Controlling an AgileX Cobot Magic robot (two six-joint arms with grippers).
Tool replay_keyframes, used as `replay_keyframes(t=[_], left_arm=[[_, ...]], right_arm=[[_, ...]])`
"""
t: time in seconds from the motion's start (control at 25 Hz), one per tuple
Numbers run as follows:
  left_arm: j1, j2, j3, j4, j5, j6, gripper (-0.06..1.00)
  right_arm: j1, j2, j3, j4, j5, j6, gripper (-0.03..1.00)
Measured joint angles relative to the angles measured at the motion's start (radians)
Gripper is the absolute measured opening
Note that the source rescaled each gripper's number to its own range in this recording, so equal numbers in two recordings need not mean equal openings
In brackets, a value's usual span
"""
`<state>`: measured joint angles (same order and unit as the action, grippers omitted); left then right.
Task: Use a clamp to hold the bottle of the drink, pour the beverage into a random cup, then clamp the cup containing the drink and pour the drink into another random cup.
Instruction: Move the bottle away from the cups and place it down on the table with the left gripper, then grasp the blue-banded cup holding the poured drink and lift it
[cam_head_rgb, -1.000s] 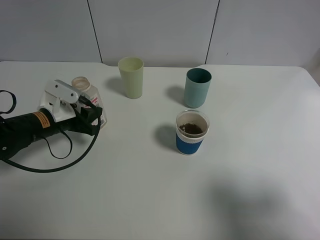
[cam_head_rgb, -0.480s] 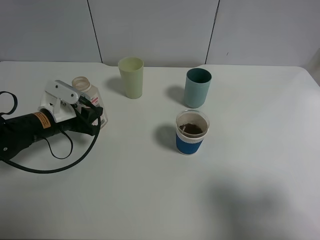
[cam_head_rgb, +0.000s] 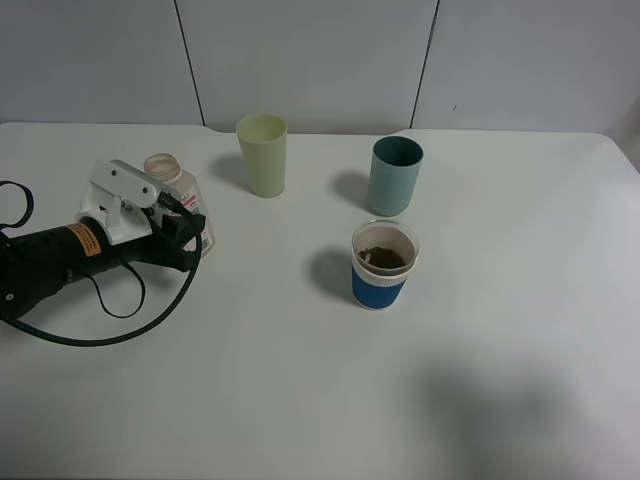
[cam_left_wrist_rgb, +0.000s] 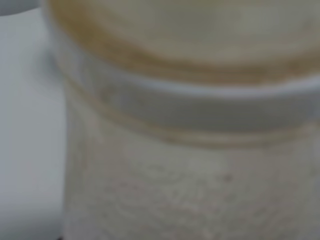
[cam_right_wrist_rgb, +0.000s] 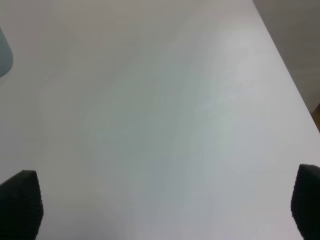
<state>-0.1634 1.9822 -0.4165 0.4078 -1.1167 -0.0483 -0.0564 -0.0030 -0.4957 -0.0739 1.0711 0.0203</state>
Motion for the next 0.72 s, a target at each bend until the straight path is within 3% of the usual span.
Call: replay_keyframes(t=[0.16, 0.24, 0.28, 0.4, 0.44, 0.52, 0.72], left_arm=[[0.000, 0.000, 0.000, 0.000, 0.000, 0.000, 0.03], [0.000, -0.001, 0.000, 0.000, -0.001, 0.002, 0.08], [0.000, -0.002, 0.000, 0.000, 0.002, 0.003, 0.18], [0.000, -0.019, 0.000, 0.000, 0.018, 0.002, 0.77], [0.000, -0.030, 0.000, 0.000, 0.018, -0.004, 0.87], [0.000, -0.053, 0.000, 0.000, 0.018, -0.008, 0.96], [0.000, -0.113, 0.014, 0.000, 0.029, -0.009, 0.99]], right_arm=[[0.000, 0.000, 0.000, 0.000, 0.000, 0.000, 1.00], [0.000, 0.000, 0.000, 0.000, 0.000, 0.000, 1.00], [0.000, 0.000, 0.000, 0.000, 0.000, 0.000, 1.00], [0.000, 0.000, 0.000, 0.000, 0.000, 0.000, 1.00], [0.000, 0.000, 0.000, 0.000, 0.000, 0.000, 1.00], [0.000, 0.000, 0.000, 0.000, 0.000, 0.000, 1.00], [0.000, 0.000, 0.000, 0.000, 0.000, 0.000, 1.00]])
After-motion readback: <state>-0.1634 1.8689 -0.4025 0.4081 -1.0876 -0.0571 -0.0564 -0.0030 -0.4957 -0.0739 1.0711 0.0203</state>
